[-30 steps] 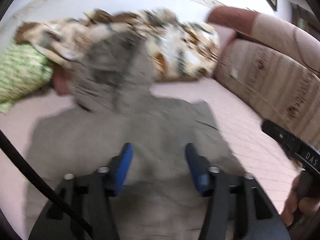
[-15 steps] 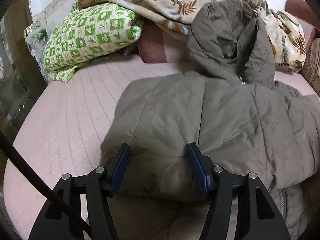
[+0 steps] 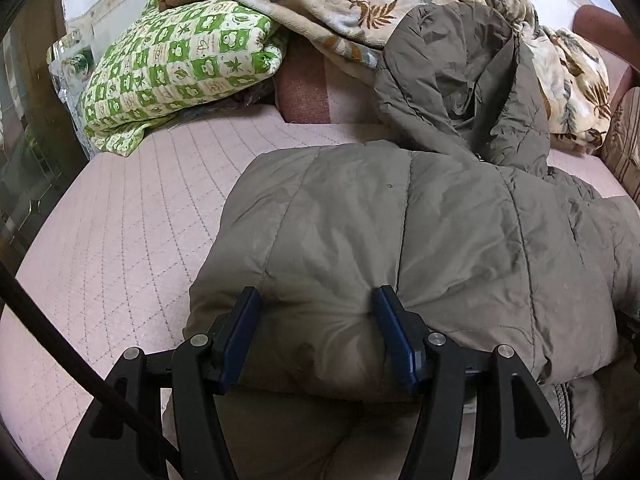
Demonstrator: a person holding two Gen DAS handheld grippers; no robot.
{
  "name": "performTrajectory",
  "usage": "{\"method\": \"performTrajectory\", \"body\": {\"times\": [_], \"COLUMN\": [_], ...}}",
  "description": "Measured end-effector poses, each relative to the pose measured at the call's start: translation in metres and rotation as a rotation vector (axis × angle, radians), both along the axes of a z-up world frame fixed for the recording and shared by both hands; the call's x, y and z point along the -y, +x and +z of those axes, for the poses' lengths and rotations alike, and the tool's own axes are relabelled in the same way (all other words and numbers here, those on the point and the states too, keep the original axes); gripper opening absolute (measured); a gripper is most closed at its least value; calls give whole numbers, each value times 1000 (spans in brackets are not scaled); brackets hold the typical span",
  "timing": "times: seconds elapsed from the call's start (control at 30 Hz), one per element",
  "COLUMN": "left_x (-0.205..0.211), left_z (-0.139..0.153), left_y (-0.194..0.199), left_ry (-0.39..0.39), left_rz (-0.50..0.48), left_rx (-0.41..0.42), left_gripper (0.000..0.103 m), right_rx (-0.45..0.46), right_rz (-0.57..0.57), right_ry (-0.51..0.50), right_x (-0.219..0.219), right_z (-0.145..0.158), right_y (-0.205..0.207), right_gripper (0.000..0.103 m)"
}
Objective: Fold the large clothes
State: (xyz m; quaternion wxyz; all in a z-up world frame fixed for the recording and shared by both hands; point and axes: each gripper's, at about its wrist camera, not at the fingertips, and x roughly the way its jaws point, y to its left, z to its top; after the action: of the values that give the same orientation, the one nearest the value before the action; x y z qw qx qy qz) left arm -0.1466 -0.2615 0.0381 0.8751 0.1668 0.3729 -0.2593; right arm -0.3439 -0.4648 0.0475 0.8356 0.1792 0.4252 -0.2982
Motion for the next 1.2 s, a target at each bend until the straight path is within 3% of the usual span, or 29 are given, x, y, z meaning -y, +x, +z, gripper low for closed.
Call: {"method": "performTrajectory", "body": {"times": [0.23,0.33,0.47,0.6,0.93,1.2], "left_x": [-1,-4,-1,11,35,36], "left_z": [8,21,37,39,14,10], "left_y": [-7,-13,-26,-37,-47,-48], "left_ry": [-7,-38,-66,-67,22,38], "left_rz": [13,21,4,-41,-82,-76], "left_rx": [46,69,122,128,144,158], "left_gripper": [59,59,59,60,60,64], "right_rx": [23,54,135,226,139,97], "right_rz": [-25,-48,-57,-23,2,21], "right_ry": [17,-25,-125,-121,-32,-51], "right_x": [1,-1,-11,-18,-14,-17], "right_z": [8,22,45,53,18,9], "right_y": [-5,-10,-17,-15,6,11], "right_gripper": [61,61,61,62,62,65]}}
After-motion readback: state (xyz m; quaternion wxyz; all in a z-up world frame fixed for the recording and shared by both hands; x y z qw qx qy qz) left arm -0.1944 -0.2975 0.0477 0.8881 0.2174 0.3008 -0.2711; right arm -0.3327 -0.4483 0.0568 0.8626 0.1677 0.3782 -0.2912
